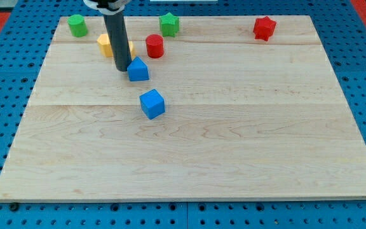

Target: Move the blue cube diagonal to the blue triangle

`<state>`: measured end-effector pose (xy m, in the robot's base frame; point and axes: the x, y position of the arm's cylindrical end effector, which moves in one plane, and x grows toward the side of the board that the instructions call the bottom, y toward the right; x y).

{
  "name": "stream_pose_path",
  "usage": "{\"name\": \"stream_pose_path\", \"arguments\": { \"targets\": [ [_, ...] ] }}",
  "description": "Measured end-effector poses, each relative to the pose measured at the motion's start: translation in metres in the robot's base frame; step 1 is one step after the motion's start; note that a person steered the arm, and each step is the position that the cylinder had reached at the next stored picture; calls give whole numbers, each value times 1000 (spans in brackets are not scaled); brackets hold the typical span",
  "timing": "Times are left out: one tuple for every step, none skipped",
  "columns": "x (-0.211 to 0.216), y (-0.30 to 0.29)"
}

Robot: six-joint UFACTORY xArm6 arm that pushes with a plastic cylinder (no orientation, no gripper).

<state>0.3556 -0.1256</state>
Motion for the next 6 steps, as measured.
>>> {"name": "stream_pose_path", "arguments": {
  "targets": [
    [10,12],
    [10,51],
    [23,35],
    [19,34],
    [50,56],
    [61,80]
  ]
}}
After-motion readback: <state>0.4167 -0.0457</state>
